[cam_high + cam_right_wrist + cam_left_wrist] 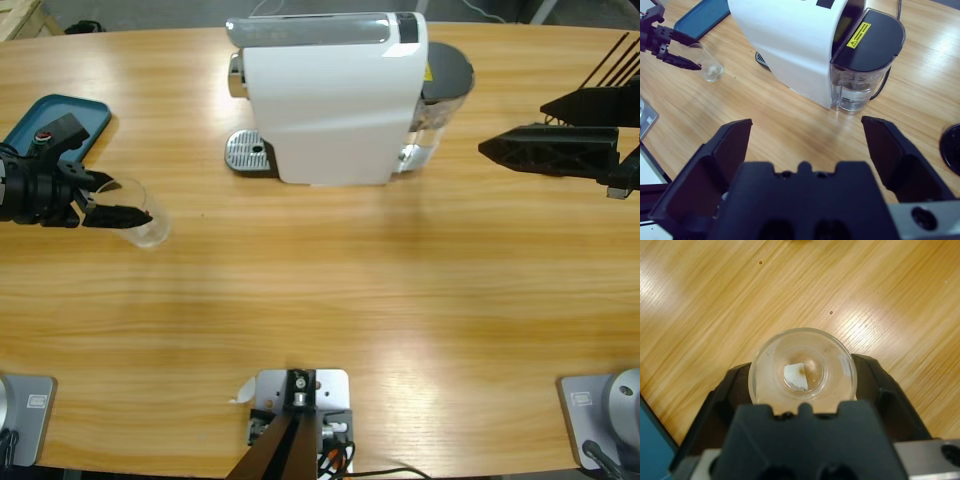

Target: Pour coffee

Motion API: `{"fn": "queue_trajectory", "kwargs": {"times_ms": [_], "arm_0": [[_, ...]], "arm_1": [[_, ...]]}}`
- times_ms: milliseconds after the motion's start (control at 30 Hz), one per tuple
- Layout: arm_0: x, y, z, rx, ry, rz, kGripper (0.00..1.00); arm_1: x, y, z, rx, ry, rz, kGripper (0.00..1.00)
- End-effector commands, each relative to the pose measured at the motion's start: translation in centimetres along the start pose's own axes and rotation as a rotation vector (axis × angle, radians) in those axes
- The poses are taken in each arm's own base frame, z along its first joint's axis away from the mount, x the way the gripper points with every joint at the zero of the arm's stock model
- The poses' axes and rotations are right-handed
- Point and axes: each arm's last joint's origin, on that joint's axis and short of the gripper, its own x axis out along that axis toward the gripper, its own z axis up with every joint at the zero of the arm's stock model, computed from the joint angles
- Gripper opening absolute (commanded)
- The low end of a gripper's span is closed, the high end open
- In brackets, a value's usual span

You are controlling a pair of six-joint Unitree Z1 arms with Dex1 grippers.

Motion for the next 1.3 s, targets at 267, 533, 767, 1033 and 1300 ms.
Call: {"fn": "queue_trajectory", "kwargs": {"times_ms": [267, 533, 767, 1033, 1300], "arm_0": [[0.1, -0.5, -0.5, 0.01, 0.006, -0.037, 0.016], [-2.6, 1.1, 4.6, 0.171, -0.166, -0.033, 0.02], [2.8, 5.3, 10.4, 0.323, -0.18, -0.119, 0.023], [7.5, 6.3, 13.2, 0.389, -0.16, -0.194, 0.03], [8.4, 5.6, 13.8, 0.408, -0.184, -0.27, 0.043]], "arm_1": [[0.9, -0.4, -0.8, -0.005, 0.045, -0.01, 1.0], [0.8, -0.4, -0.8, -0.004, 0.051, -0.008, 1.0], [0.8, -0.8, -0.4, 0.014, 0.063, -0.025, 1.0], [2.3, -1.8, 1.1, 0.023, 0.091, -0.027, 1.0], [2.6, -1.8, 1.3, 0.018, 0.096, -0.025, 1.0]]}}
